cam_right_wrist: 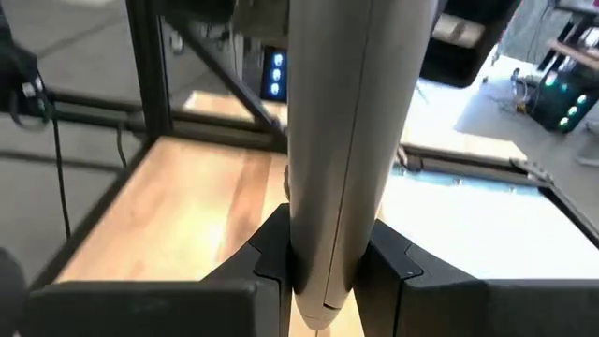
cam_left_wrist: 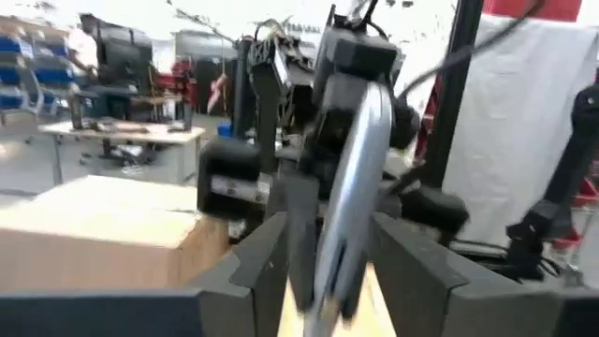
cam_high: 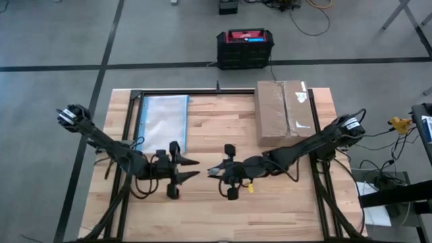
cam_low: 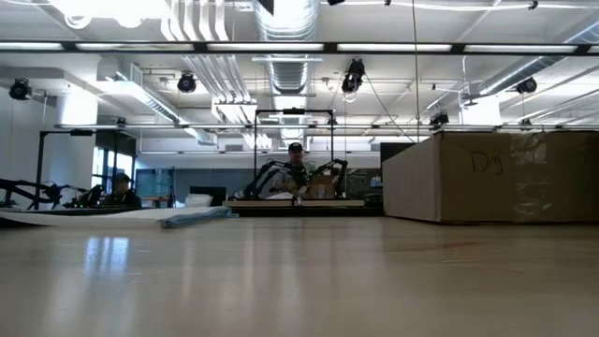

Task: Unpack boxes
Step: Open the cardboard box using the gray cutter

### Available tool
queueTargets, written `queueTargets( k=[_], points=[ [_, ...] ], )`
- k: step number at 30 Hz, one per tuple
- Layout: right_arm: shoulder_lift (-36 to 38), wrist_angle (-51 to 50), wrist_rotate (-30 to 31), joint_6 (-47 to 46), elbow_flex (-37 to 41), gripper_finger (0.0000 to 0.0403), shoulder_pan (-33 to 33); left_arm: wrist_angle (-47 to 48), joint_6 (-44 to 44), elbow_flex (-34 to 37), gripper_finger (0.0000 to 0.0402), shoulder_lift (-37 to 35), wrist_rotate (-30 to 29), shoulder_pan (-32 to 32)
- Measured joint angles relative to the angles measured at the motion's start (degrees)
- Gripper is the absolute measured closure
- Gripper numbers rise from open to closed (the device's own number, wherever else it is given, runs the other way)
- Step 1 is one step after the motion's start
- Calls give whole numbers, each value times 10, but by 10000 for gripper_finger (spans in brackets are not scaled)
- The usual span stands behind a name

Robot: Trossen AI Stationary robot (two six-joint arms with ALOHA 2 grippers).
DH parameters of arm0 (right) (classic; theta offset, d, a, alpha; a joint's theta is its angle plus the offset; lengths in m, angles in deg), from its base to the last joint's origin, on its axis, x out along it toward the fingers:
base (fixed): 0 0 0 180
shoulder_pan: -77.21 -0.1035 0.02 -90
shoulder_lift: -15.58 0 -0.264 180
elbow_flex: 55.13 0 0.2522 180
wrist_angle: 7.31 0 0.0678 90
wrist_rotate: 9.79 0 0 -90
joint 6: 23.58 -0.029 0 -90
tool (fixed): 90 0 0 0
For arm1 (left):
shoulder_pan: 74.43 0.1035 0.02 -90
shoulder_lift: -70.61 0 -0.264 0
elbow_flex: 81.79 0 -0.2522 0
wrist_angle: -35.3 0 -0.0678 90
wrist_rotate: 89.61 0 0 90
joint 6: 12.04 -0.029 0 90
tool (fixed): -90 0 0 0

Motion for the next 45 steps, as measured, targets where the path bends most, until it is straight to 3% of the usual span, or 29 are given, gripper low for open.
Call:
queueTargets(
  k=[6, 10, 18, 32, 38, 45],
  points=[
    [-2, -15, -1, 6, 0, 345, 2, -81, -4, 0, 348, 75, 15, 39],
    [-2, -30, 0, 5, 0, 345, 2, -147, -9, 0, 380, 112, 59, 55],
    [-2, -55, 0, -8, 0, 345, 4, -203, -6, 0, 399, 157, 69, 69],
    [22, -140, 25, -33, 1, 345, 5, -45, -12, -7, 401, 69, 67, 32],
    [22, -138, 25, -37, 2, 345, 5, -53, -12, -13, 401, 98, 68, 44],
    [23, -149, 11, -51, 7, 345, 3, -55, -25, -67, 402, 162, 84, 66]
  ],
)
